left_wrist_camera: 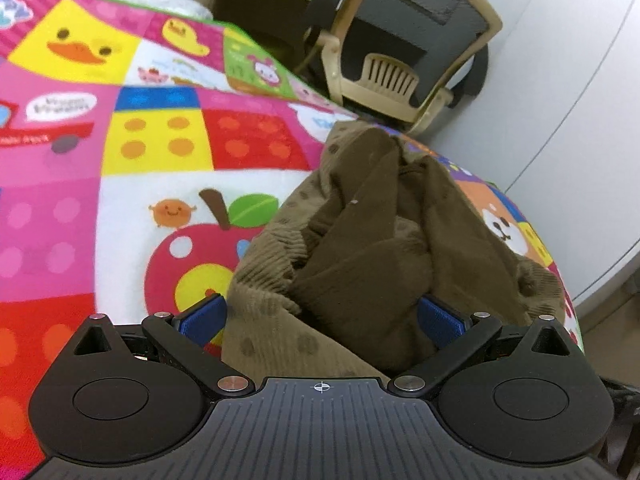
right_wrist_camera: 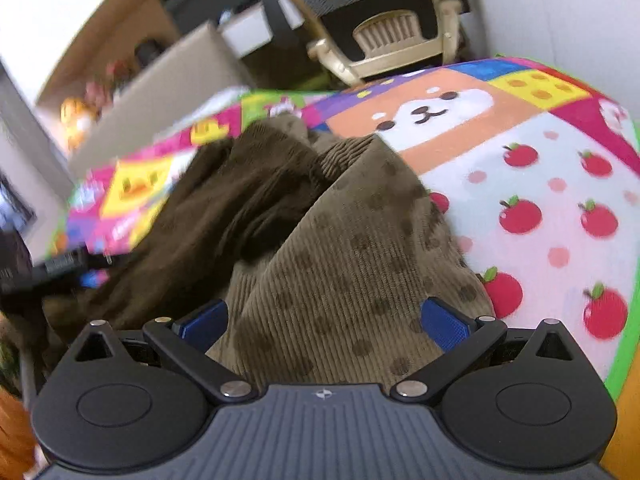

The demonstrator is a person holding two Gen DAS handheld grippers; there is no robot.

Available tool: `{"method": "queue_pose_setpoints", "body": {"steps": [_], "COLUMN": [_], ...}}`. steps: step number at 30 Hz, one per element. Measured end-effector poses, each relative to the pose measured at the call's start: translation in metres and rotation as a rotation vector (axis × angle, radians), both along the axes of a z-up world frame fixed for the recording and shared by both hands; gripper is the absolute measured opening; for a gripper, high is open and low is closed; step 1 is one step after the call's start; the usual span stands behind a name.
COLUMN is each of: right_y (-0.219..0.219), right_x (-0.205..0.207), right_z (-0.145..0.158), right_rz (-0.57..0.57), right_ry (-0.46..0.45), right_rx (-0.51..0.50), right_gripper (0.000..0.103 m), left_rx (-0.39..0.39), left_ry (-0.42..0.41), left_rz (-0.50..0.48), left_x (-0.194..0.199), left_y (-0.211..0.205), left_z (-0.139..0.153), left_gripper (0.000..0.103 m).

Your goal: Fold clothes

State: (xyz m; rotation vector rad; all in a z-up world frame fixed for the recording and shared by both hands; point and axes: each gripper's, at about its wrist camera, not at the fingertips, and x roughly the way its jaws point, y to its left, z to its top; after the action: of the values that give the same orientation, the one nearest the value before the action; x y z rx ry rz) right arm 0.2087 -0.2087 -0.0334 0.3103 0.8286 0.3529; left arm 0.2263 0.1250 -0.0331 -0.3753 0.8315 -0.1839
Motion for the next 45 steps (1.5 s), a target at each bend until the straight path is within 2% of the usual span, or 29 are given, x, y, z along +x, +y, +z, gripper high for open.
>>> {"method": "queue_pose_setpoints", "body": {"steps": [3,4,7,9,11,12,13,16,17,19,20,22,23,25,27,28,30,31,34,37,38,40,42,45], "right_y": [0.008,0.011,0.012,0.011,0.011,0.012,0.014,0.02,0.023,0.029,0.032,0.039,0.044,0.048,0.049,0.049,0.048,0.048,0.046,0.055,0.06,0.071,0.082,0.106], "right_x": [0.0,-0.003,-0.001,0.017,0.049,0.066,0.085,0.13,0.134,0.142,0.146,0.137,0.131,0.12,0.105,0.096,0.073,0.058,0.024,-0.014,-0.028,-0.058,-0.084,-0.111], "right_z": [0.007,0.01,0.032,0.046,0.054,0.054,0.052,0.031,0.023,0.007,-0.001,-0.004,-0.003,-0.001,0.003,0.006,0.01,0.012,0.012,0.029,0.037,0.052,0.06,0.054], "right_rz": [0.055,0.072,0.099,0.084,0.104,0.109,0.103,0.096,0.104,0.118,0.125,0.12,0.141,0.164,0.193,0.21,0.256,0.286,0.318,0.355,0.397,0.53,0.671,0.867], "right_ry": [-0.008,-0.038,-0.21,-0.285,-0.314,-0.304,-0.276,-0.164,-0.141,-0.097,-0.075,-0.109,-0.123,-0.127,-0.129,-0.128,-0.138,-0.148,-0.203,-0.366,-0.414,-0.466,-0.482,-0.464], "right_rx": [-0.08,-0.087,-0.144,-0.191,-0.211,-0.213,-0.21,-0.181,-0.173,-0.157,-0.15,-0.175,-0.197,-0.203,-0.21,-0.213,-0.229,-0.242,-0.318,-0.436,-0.436,-0.362,-0.288,-0.19], "right_gripper": [0.103,0.103,0.103,0.102,0.092,0.086,0.085,0.083,0.082,0.07,0.07,0.066,0.055,0.046,0.041,0.039,0.038,0.038,0.041,0.046,0.049,0.065,0.068,0.068], "left_rx": [-0.023,-0.037,-0.078,-0.091,-0.1,-0.115,-0.124,-0.048,-0.03,0.003,0.021,0.059,0.079,0.095,0.09,0.084,0.074,0.074,0.077,0.088,0.09,0.088,0.09,0.119], "left_ry": [-0.007,-0.009,0.012,0.042,0.072,0.068,0.031,-0.074,-0.077,-0.062,-0.055,-0.043,-0.039,-0.046,-0.044,-0.036,-0.021,-0.018,-0.014,-0.005,-0.006,-0.026,-0.065,-0.127], "left_rz": [-0.004,-0.003,-0.019,-0.04,-0.052,-0.043,-0.04,-0.046,-0.055,-0.076,-0.087,-0.1,-0.101,-0.097,-0.107,-0.111,-0.117,-0.133,-0.191,-0.22,-0.211,-0.182,-0.15,-0.093], "left_x": [0.002,0.002,0.004,0.006,0.01,0.01,0.01,0.011,0.013,0.018,0.02,0.021,0.02,0.016,0.009,0.003,-0.012,-0.024,-0.065,-0.097,-0.105,-0.114,-0.121,-0.126], "left_y": [0.002,0.004,0.012,0.015,0.017,0.019,0.021,0.013,0.009,0.002,-0.001,-0.008,-0.01,-0.011,-0.011,-0.012,-0.013,-0.016,-0.025,-0.029,-0.028,-0.02,-0.01,0.004], "left_z": [-0.005,-0.006,-0.007,-0.005,-0.001,0.001,0.005,0.012,0.01,0.005,0.002,-0.003,-0.004,-0.004,-0.003,-0.002,0.0,0.002,0.007,0.005,0.006,0.015,0.028,0.048], "left_gripper": [0.103,0.103,0.103,0.103,0.103,0.103,0.103,0.103,0.103,0.103,0.101,0.095,0.087,0.079,0.055,0.05,0.033,0.031,0.031,0.036,0.04,0.045,0.057,0.066]}}
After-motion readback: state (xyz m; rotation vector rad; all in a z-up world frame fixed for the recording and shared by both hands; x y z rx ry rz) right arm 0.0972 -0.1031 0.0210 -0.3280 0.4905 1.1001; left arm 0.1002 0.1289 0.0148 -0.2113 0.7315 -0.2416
